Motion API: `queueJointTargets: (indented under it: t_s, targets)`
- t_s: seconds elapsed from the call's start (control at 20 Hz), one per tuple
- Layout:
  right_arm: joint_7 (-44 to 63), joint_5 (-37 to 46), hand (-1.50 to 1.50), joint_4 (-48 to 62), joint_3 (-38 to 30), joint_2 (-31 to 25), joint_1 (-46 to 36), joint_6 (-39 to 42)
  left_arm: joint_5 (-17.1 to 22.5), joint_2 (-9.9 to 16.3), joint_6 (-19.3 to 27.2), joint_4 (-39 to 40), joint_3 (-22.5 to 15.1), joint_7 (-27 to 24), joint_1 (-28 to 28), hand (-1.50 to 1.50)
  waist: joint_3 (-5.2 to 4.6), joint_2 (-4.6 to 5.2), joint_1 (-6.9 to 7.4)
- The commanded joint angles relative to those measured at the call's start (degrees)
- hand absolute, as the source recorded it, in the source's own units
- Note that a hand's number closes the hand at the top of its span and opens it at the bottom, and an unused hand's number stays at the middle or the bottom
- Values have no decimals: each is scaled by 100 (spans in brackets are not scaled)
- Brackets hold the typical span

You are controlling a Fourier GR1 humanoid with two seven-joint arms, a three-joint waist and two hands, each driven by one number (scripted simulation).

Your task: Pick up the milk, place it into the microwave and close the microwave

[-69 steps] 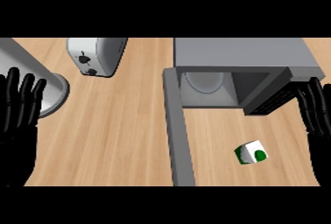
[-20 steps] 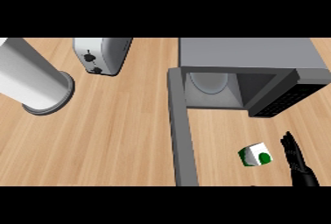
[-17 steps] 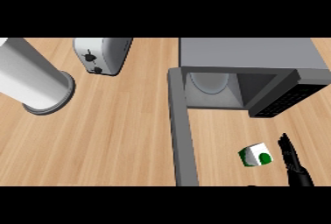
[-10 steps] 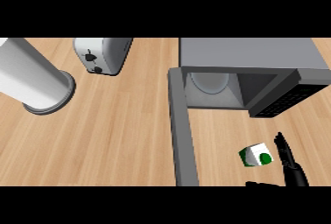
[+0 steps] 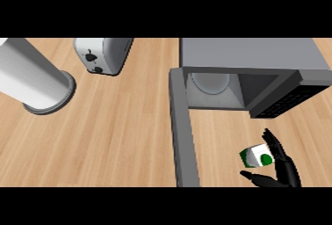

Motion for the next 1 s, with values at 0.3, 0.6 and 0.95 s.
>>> queueJointTargets:
  t_s: [0.3,0.6,0.95]
  targets:
    - [-792,142,150,1138,68,-176,-629,421,806,-66,-151,-548,-60,50,260,-150,29,25,30]
    - [-986,19,150,1240,3,72,-997,410,812,-9,-176,-391,35,-59,209,-150,29,29,31]
    - [-529,-19,150,1247,67,290,-1626,284,1259,167,-322,-470,282,-82,477,-150,21,15,54]
